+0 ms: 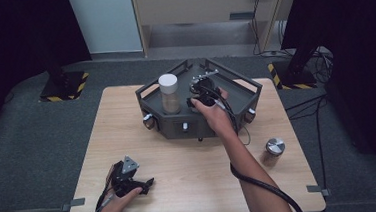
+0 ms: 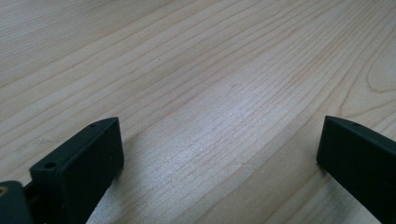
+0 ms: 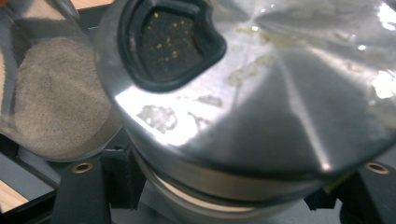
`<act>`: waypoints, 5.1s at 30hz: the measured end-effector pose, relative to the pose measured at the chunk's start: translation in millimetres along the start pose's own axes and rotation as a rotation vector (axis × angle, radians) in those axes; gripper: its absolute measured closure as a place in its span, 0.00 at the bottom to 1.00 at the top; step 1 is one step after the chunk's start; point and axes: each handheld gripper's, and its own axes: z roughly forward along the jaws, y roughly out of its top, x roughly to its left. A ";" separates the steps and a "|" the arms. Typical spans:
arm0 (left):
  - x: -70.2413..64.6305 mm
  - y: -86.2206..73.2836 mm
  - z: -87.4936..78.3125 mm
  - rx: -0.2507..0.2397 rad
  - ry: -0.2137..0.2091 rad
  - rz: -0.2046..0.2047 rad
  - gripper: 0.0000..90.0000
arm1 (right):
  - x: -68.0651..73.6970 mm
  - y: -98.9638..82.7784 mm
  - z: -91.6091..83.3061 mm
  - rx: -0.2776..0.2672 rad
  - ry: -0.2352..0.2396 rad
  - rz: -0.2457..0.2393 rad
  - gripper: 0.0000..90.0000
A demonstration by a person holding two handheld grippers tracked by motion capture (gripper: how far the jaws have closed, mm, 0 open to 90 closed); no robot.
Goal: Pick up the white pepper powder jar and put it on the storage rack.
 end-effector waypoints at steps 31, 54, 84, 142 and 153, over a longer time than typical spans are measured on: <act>0.0 0.0 0.0 0.000 0.000 0.000 0.00 | -7.3 -24.5 -57.7 -0.090 0.019 -0.044 0.08; -0.8 -0.3 -0.1 -0.001 0.003 -0.002 0.00 | -17.0 -46.0 -90.4 -0.077 0.045 -0.090 0.05; -0.4 0.0 -0.1 0.001 0.001 -0.002 0.00 | -50.5 -92.8 -129.8 -0.040 0.019 -0.057 0.05; -0.4 0.1 -0.2 0.001 0.001 -0.001 0.00 | -97.9 -177.2 -182.1 -0.054 -0.043 0.074 0.05; -0.4 0.0 -0.1 0.001 0.001 -0.001 0.00 | -102.9 -186.4 -183.9 -0.049 -0.057 0.087 0.05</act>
